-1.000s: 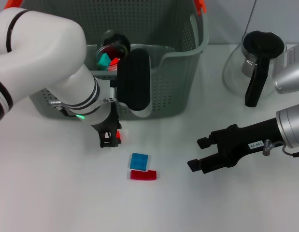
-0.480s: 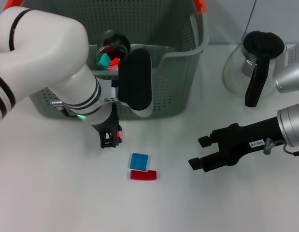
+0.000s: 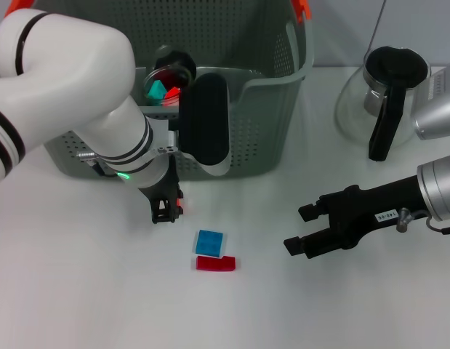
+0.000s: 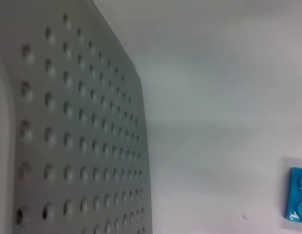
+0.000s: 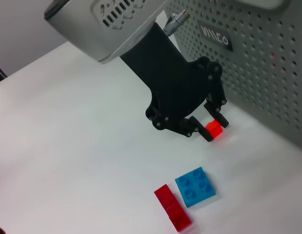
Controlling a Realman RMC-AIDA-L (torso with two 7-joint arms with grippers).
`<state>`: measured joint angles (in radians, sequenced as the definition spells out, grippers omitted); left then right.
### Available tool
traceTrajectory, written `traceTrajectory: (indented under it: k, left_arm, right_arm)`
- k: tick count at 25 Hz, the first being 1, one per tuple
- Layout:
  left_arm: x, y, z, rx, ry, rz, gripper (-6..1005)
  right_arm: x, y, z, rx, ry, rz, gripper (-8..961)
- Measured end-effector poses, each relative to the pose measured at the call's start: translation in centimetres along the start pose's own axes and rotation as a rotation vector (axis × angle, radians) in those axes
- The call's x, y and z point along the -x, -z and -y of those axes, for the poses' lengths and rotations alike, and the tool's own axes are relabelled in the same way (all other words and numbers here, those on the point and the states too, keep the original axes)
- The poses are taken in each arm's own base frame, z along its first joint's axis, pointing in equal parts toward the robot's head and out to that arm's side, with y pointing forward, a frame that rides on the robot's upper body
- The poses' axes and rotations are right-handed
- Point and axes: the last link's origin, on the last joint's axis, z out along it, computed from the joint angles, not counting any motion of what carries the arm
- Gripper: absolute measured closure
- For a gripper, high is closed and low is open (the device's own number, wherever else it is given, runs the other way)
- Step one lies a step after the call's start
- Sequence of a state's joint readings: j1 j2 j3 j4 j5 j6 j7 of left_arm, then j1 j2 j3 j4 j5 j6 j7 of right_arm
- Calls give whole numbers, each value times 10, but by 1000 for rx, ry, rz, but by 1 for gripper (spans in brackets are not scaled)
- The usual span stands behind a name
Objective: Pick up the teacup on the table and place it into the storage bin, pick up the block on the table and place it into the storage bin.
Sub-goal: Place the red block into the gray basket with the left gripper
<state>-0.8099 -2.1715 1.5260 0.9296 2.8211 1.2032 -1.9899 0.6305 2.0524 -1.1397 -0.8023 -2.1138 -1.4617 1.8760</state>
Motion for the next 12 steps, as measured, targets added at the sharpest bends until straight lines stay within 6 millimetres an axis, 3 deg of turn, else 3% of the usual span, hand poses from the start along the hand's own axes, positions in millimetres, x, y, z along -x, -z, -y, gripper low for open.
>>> traceTrajectory:
  k: [8, 12]
  left_arm:
    - [0, 7, -2, 25, 24, -12, 798]
    - [5, 24, -11, 88, 84, -57, 800]
  right_arm:
    - [-1, 0, 0, 0, -2, 0, 87]
    - [-1, 1, 0, -2, -3, -1, 88]
